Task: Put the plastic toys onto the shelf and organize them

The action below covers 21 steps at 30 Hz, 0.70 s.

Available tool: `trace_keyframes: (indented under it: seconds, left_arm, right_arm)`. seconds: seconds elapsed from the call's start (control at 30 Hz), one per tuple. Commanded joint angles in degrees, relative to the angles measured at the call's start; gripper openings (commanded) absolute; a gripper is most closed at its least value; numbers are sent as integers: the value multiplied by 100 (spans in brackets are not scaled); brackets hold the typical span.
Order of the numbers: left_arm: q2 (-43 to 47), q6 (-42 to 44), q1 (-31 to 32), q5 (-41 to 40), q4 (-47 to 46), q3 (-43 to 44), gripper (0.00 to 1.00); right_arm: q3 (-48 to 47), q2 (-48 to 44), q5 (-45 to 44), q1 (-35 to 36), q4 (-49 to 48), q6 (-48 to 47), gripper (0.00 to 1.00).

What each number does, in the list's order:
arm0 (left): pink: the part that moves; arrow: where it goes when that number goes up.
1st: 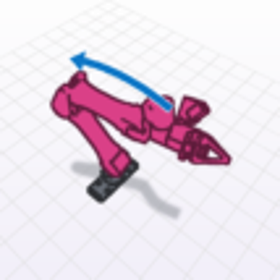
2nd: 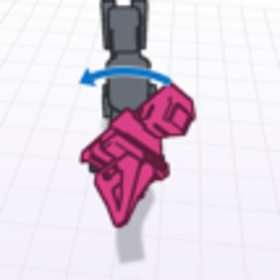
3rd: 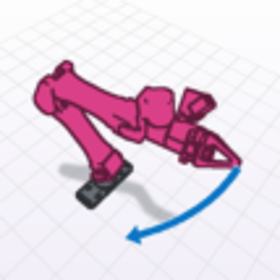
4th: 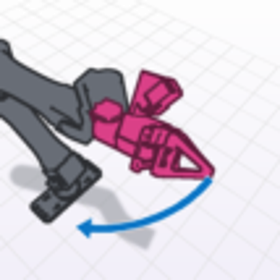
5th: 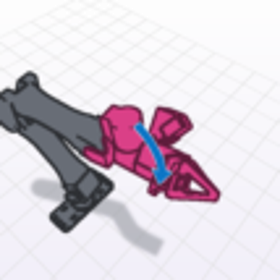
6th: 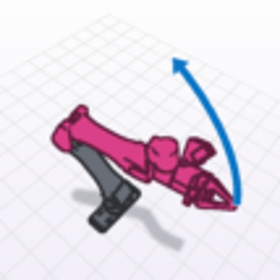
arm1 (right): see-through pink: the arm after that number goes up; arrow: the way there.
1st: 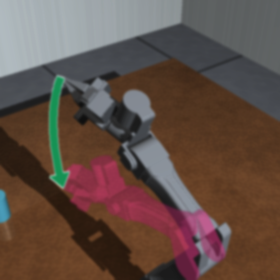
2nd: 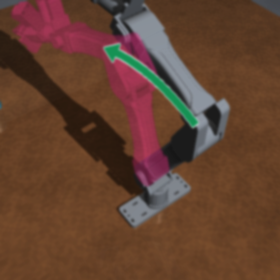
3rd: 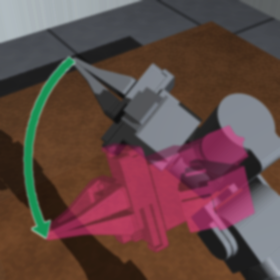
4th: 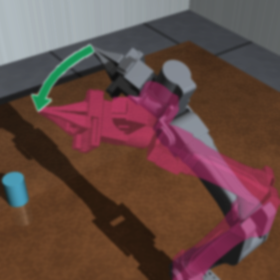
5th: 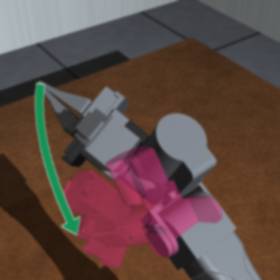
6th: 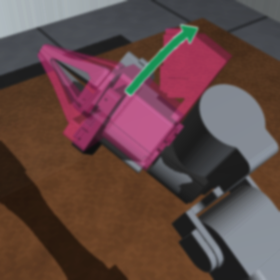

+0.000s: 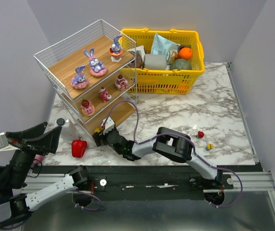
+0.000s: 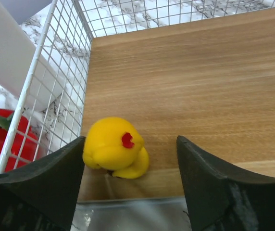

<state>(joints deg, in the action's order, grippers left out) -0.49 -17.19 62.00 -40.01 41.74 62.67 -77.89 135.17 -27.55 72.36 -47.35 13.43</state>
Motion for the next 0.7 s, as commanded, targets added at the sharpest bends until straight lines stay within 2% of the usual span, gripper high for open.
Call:
trace_keyframes:
  seconds: [0.0,0.2,0.5,0.67]
  left_arm:
    - [383,-12,67,-24,45,140,99]
    - [374,-21,67,2,28,140,99]
    - [436,-12,67,46,-60,87,99]
    - [471,-47,67,90,-60,52,99]
  right_arm:
    - [326,-237,30,77,-398,-121,86]
    - [677,-562,223,77,-397,-95,89]
    - [2345,-1748,593,77,-871,-244,91]
    - [3007,-2345,-2,77,-882,-210,91]
